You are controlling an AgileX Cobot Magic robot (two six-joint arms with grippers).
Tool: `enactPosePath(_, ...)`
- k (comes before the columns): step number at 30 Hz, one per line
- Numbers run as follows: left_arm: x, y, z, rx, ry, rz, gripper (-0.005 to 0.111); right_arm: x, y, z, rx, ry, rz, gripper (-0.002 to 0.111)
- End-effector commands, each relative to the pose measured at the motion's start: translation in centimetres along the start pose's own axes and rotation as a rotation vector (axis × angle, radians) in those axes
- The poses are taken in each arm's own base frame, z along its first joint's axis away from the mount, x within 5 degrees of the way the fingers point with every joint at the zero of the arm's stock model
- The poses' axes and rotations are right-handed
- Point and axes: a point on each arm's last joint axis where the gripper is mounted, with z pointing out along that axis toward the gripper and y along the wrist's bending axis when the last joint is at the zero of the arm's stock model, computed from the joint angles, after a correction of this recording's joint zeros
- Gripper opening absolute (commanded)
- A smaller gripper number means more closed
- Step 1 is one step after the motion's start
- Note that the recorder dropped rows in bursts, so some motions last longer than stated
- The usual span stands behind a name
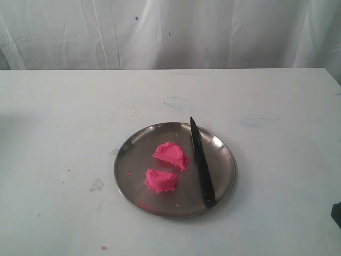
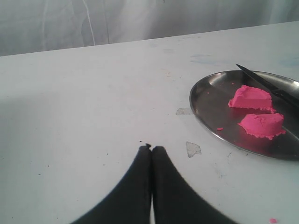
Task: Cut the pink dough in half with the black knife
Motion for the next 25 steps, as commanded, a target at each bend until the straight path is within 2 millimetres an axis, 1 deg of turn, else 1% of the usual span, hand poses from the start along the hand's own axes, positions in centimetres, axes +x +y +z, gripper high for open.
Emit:
enactPosePath(1, 0.16, -0.06, 0.00, 0.008, 0.005, -0.006, 0.000, 0.14, -0.04, 0.04, 0.005, -0.005, -0.006, 0.000)
enactPosePath(25, 0.16, -0.06, 0.00, 0.008, 0.005, -0.006, 0.000, 0.14, -0.04, 0.04, 0.005, -0.005, 0.003, 0.000)
